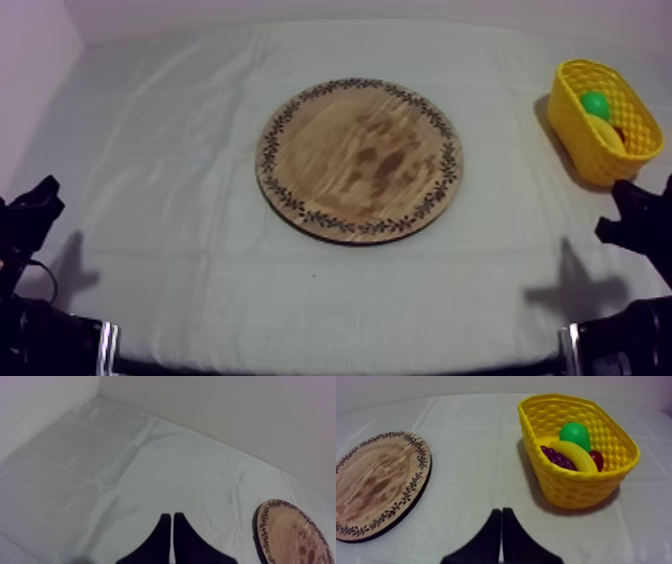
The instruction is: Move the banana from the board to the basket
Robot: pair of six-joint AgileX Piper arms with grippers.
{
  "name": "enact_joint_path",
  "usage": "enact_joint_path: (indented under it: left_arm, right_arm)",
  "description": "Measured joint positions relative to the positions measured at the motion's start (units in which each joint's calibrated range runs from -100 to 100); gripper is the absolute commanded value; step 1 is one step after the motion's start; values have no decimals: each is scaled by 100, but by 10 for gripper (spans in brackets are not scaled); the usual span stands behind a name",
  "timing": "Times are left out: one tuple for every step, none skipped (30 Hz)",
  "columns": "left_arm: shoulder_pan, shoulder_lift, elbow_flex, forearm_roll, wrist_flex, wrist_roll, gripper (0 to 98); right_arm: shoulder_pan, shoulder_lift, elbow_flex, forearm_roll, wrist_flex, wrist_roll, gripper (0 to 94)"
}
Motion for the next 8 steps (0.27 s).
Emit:
enact_joint_path:
  left_arm:
    - [0,0,0,0,0,0,1]
    - [0,0,0,0,0,0,1]
    - [0,0,0,0,0,0,1]
    - [0,0,0,0,0,0,1]
    - [0,0,0,0,0,0,1]
    - [0,0,0,0,0,0,1]
    - [0,0,0,0,0,0,1]
    - [0,0,0,0,0,0,1]
  right_arm:
    - [0,0,6,0,0,4,7]
    - [0,0,5,-6,0,27,7]
    - [-4,0,5,-11,0,77,7]
    - [-4,0,5,-11,-7,132,7]
    - [-4,0,5,-11,-7,216,7]
    - [-7,0,5,-11,-7,321,7]
    - [-7,-3,5,-11,-7,433,7]
    - [-7,-3,5,-11,-7,525,7]
